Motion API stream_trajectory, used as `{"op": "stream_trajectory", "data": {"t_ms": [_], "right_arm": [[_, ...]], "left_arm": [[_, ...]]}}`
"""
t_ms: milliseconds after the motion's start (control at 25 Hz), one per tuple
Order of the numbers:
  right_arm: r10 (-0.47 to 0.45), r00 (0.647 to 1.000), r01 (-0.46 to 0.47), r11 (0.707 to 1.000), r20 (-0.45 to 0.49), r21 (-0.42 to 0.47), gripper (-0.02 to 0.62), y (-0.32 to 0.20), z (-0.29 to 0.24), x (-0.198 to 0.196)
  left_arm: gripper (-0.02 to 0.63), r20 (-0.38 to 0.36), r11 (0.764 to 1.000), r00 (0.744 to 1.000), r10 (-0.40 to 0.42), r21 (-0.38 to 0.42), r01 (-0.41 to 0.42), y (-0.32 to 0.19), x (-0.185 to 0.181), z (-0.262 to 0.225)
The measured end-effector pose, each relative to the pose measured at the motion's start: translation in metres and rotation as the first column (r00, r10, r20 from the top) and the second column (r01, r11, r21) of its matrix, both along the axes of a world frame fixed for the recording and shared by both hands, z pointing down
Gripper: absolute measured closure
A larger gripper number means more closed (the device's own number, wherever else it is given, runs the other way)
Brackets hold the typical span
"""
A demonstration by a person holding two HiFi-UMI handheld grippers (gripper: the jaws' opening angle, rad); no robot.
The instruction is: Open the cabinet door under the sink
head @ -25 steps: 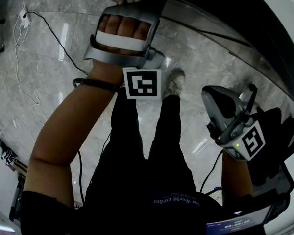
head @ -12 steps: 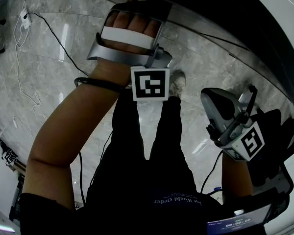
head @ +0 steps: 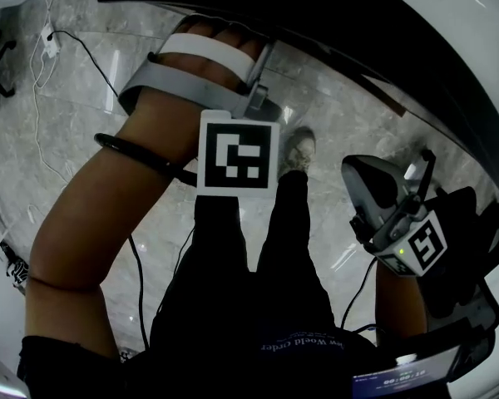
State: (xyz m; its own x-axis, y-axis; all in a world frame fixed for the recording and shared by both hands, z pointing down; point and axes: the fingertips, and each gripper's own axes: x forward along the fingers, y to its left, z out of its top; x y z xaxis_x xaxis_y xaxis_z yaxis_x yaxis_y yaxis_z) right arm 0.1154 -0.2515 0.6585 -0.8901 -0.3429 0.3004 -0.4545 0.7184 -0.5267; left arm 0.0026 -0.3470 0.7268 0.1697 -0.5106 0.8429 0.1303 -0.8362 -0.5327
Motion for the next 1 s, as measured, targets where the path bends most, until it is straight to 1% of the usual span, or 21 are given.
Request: {"op": "stream_trajectory", "data": {"t_ms": [40, 120, 160, 240, 320, 400, 560, 600, 760, 880, 1000], "right_arm": [[0.0, 1.0, 0.0, 1.0, -0.004, 0.0, 0.594, 0.0, -0.003, 0.003], [0.002, 1.0, -0.002, 1.0, -0.008, -0.001, 0.594, 0.004, -0.008, 0.015], [0.007, 1.0, -0.007, 1.0, -0.004, -0.001, 0.594, 0.005, -0.011, 0.02], [0.024, 1.0, -0.024, 1.0, 0.003, -0.001, 0.594, 0.002, -0.018, 0.027], [0.037, 0.999, -0.037, 0.999, 0.002, 0.001, 0.594, -0.002, -0.022, 0.031], [0.041, 0.999, -0.041, 0.999, -0.002, 0.007, 0.594, -0.004, -0.026, 0.035], [0.062, 0.998, -0.062, 0.998, -0.005, 0.022, 0.594, -0.006, -0.032, 0.043], [0.069, 0.998, -0.069, 0.997, -0.001, 0.02, 0.594, -0.007, -0.035, 0.042], [0.089, 0.996, -0.088, 0.995, -0.02, 0.036, 0.594, -0.002, -0.042, 0.039], [0.103, 0.994, -0.102, 0.994, -0.039, 0.023, 0.594, 0.002, -0.042, 0.045], [0.13, 0.991, -0.129, 0.991, -0.035, 0.037, 0.594, 0.005, -0.049, 0.037]], "left_arm": [[0.255, -0.002, 1.0, 1.0, 0.005, -0.029, -0.005, 0.002, 0.001, -0.003], [0.317, 0.013, 0.997, 1.0, 0.024, -0.07, -0.023, 0.01, 0.006, -0.009], [0.333, 0.029, 0.996, 0.999, 0.038, -0.085, -0.036, 0.014, 0.008, -0.012], [0.382, 0.069, 0.993, 0.995, 0.071, -0.102, -0.064, 0.019, 0.008, -0.016], [0.43, 0.109, 0.991, 0.989, 0.101, -0.094, -0.091, 0.018, 0.004, -0.018], [0.445, 0.134, 0.99, 0.984, 0.116, -0.093, -0.104, 0.018, 0.003, -0.018], [0.479, 0.168, 0.983, 0.974, 0.149, -0.134, -0.128, 0.024, -0.002, -0.016], [0.51, 0.176, 0.982, 0.972, 0.158, -0.134, -0.135, 0.026, -0.006, -0.016], [0.526, 0.186, 0.977, 0.965, 0.183, -0.145, -0.157, 0.038, -0.022, -0.018], [0.526, 0.179, 0.972, 0.966, 0.185, -0.178, -0.153, 0.044, -0.02, -0.016], [0.525, 0.169, 0.966, 0.966, 0.196, -0.203, -0.161, 0.051, -0.019, -0.015]]}}
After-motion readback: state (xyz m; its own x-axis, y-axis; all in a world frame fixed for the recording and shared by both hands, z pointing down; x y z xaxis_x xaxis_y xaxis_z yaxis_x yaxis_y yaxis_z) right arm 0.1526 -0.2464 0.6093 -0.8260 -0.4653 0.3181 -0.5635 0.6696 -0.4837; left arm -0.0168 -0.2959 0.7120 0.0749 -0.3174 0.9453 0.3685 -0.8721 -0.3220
